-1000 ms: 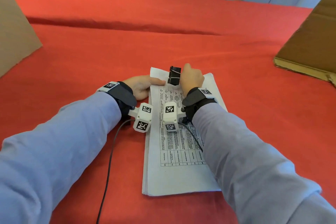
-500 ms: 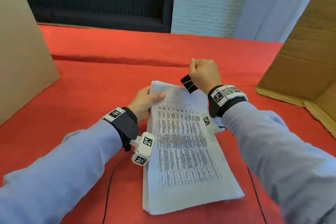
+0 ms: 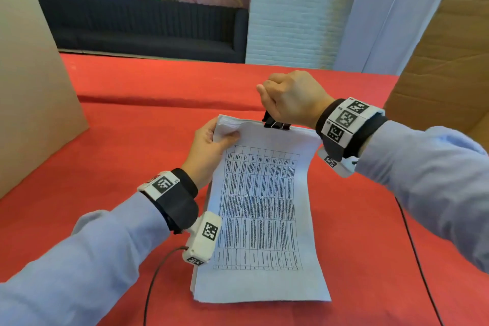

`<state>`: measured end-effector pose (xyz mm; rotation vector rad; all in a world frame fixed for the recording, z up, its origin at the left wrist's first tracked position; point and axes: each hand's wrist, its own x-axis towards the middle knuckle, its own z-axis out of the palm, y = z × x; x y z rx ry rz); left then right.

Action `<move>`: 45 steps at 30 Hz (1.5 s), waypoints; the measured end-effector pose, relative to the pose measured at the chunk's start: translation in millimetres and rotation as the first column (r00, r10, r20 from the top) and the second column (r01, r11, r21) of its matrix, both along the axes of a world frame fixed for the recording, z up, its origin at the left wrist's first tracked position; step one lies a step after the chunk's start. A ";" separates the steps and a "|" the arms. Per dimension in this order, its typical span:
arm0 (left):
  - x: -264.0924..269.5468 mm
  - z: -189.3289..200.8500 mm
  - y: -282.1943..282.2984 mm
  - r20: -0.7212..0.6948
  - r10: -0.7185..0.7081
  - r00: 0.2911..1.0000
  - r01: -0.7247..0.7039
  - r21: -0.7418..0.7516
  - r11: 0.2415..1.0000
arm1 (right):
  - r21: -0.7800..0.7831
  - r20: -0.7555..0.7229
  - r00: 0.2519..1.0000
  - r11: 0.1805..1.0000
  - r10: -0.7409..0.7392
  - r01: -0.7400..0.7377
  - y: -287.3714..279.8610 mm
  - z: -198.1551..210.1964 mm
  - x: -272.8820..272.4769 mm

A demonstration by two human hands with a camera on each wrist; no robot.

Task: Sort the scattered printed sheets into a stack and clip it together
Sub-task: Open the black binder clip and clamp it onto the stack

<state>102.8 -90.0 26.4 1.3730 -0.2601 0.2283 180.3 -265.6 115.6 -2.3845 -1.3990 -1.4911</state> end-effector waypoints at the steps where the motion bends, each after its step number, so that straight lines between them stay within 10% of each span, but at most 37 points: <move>1: -1.0 -0.2 -0.8 0.016 0.012 1.000 -0.012 -0.003 1.000 | -0.001 0.003 1.000 1.000 -0.008 0.008 0.6 0.2 -0.6; 25: -5.1 5.4 -13.1 0.125 0.187 0.974 -0.193 0.036 0.981 | -0.226 -0.019 0.997 0.971 -0.080 0.073 29.1 6.9 -9.3; 37: -1.8 -0.9 -3.5 0.038 0.157 0.987 -0.152 -0.109 0.982 | -0.194 -0.367 0.914 0.975 -0.174 0.107 15.8 -3.8 -14.3; 42: 6.8 -1.4 16.2 0.016 0.209 0.978 -0.206 -0.100 0.973 | 0.334 -0.741 0.667 0.903 0.075 0.269 -26.9 -19.5 -16.2; 45: 14.4 -3.0 32.0 -0.068 0.213 0.975 -0.221 -0.154 0.963 | 0.365 -0.931 0.222 0.711 0.290 0.600 -59.2 -74.5 -40.2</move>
